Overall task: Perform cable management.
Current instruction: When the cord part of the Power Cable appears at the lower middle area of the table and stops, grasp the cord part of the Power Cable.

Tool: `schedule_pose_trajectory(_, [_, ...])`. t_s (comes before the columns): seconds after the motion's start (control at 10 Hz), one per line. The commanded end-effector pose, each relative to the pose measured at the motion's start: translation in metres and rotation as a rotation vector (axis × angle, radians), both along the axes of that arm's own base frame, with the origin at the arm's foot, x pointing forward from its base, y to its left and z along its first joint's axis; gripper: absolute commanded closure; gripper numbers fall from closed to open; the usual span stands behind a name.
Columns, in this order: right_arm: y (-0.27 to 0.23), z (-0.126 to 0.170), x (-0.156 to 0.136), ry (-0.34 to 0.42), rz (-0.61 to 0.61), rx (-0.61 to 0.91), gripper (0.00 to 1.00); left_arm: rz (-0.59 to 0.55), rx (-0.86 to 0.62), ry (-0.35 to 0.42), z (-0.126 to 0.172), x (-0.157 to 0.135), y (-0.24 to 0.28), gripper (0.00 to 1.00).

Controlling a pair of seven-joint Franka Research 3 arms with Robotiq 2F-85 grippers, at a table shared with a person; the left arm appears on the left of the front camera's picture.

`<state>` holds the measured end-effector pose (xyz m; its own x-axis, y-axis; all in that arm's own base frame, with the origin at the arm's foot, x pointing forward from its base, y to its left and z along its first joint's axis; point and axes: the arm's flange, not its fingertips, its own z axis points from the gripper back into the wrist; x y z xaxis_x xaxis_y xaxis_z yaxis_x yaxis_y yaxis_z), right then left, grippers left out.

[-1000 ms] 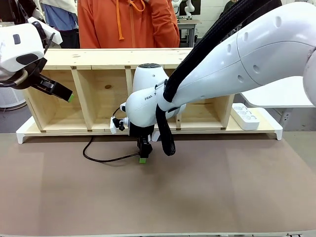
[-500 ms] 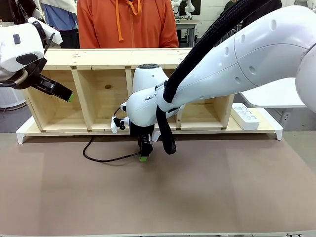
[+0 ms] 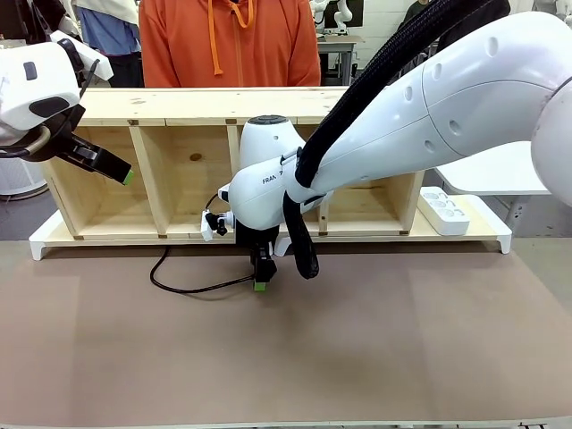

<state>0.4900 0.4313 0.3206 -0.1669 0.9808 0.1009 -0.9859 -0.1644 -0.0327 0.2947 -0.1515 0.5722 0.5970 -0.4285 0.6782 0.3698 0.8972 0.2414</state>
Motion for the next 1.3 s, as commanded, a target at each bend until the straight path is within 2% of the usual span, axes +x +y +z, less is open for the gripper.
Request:
schedule_pose_trajectory(0.0, [0.002,0.0,0.003,-0.006,0.003,-0.035,0.36,0.003,0.015,0.002,0.0,-0.002,0.001,0.0])
schedule_pose_trajectory(1.2, [-0.001,-0.011,0.007,0.007,0.028,-0.04,0.36,0.003,0.015,0.002,0.0,-0.002,0.001,0.0])
